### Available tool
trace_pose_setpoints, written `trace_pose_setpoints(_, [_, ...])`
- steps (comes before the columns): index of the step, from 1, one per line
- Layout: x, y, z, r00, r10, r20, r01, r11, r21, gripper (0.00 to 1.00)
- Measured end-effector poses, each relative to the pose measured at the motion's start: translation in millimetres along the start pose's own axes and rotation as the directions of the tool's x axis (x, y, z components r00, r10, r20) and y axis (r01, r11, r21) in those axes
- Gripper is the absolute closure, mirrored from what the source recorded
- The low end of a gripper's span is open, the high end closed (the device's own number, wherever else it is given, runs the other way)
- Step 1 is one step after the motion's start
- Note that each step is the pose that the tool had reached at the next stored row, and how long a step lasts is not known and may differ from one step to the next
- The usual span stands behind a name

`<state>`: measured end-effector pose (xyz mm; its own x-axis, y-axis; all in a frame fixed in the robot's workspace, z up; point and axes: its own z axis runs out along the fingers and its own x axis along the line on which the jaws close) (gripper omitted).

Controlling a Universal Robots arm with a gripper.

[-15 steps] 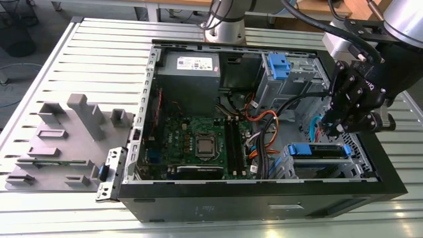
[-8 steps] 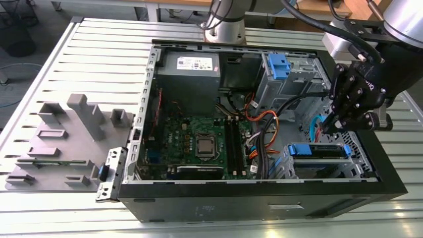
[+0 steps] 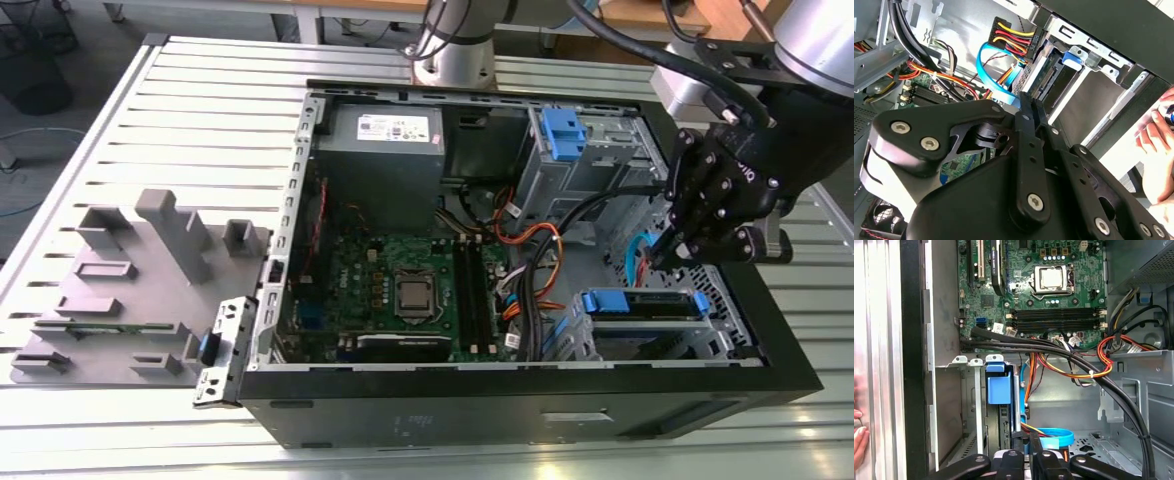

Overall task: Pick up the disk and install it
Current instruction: 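Insert the first disk wire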

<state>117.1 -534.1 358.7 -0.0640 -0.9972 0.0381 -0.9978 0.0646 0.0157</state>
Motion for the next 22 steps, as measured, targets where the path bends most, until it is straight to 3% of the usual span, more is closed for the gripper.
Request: trace_pose_setpoints(22, [7.1,-0.5,2.1,1.0,0.0,-0.0001,0.0,1.0,0.0,0.84])
